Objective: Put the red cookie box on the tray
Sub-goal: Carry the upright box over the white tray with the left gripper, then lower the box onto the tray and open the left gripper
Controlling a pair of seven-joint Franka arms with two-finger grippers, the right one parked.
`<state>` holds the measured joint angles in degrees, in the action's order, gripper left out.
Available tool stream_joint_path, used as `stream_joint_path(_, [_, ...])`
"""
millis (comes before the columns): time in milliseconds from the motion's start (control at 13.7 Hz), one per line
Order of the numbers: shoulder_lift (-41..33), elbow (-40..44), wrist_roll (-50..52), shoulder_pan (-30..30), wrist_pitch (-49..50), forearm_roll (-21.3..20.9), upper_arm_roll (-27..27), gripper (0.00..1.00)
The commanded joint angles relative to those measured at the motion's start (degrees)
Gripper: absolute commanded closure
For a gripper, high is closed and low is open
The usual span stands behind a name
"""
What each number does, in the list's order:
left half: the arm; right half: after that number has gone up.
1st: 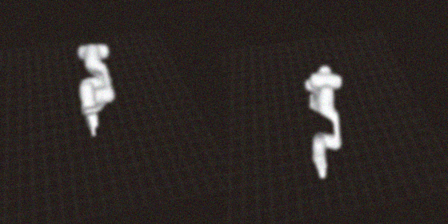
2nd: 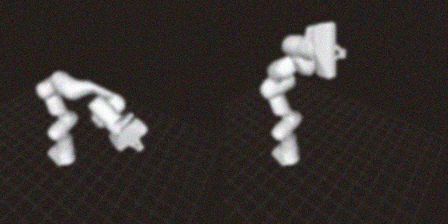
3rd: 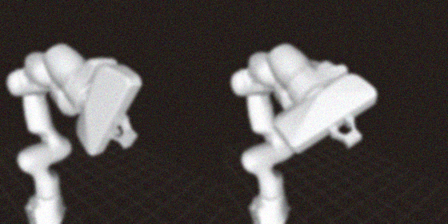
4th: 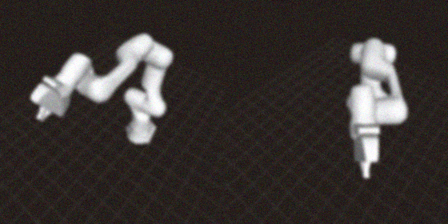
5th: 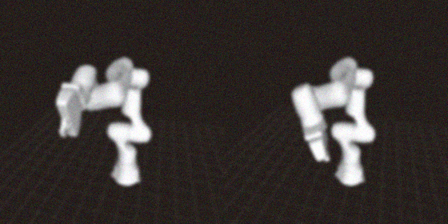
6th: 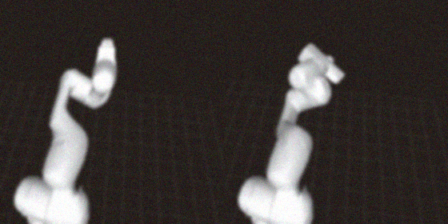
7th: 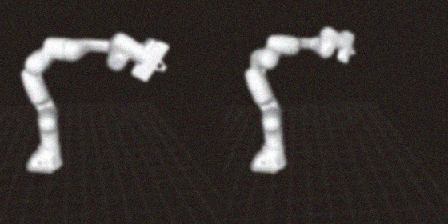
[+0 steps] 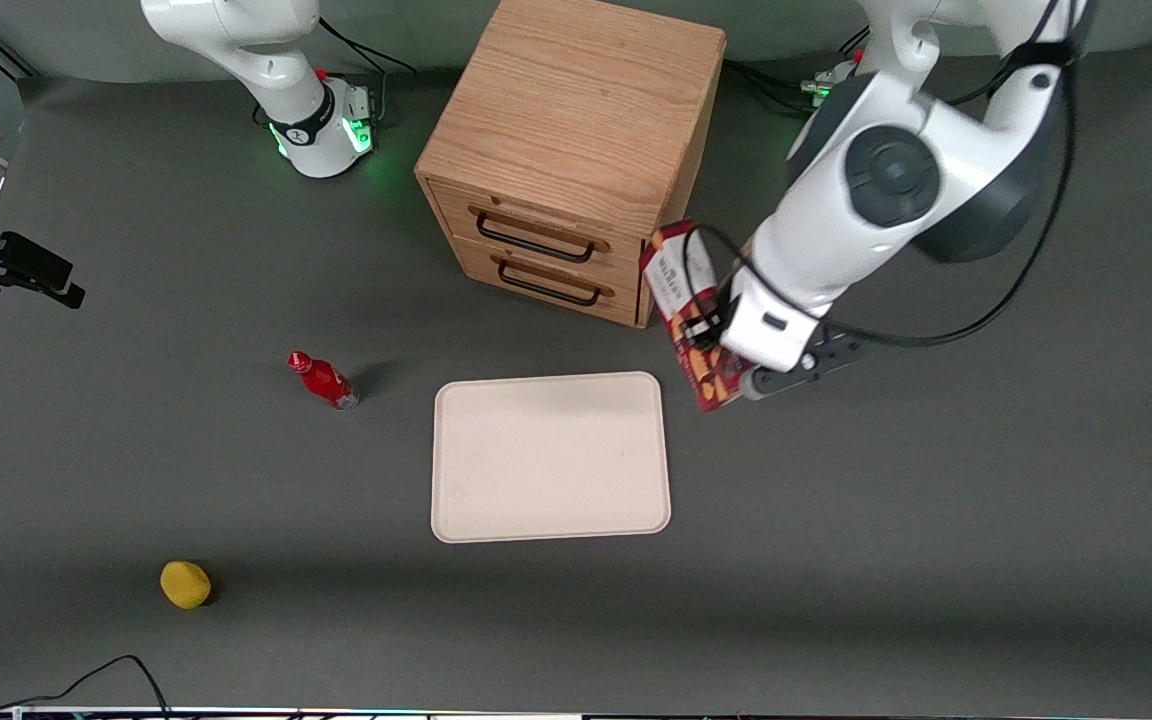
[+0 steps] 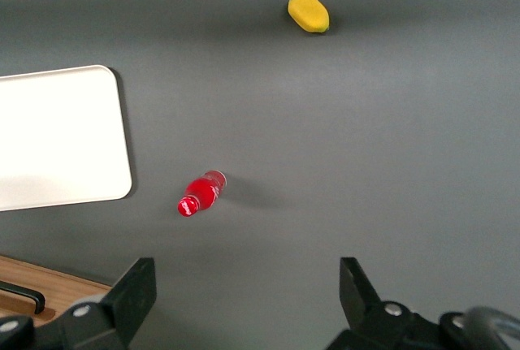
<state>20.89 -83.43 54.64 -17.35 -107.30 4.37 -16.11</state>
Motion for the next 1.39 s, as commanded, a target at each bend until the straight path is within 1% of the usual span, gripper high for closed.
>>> stream_joint_path(0, [7.05,6.09,7.91,-3.82,-3.07,-6.2,0.12,0.92])
stream_joint_path(146, [10.39,6.09,10.03,-5.49,-7.29,-8.49,0.12,0.92])
stream_joint_path(366, [15.48,6.09,10.92,-7.43,-12.92,-14.99,0.12,0.92])
stream_joint_path(585, [19.88,5.74,11.54,-8.04,-18.37,-19.21,0.12,0.92])
stream_joint_path(951, [25.16,5.74,12.94,-8.31,-24.97,-20.81,0.29,0.92])
stream_joint_path(1024, [26.3,5.74,14.51,-8.31,-27.07,-20.98,0.38,0.92])
stream_joint_path(1317, [27.45,5.65,14.96,-8.31,-28.05,-23.27,0.47,0.92])
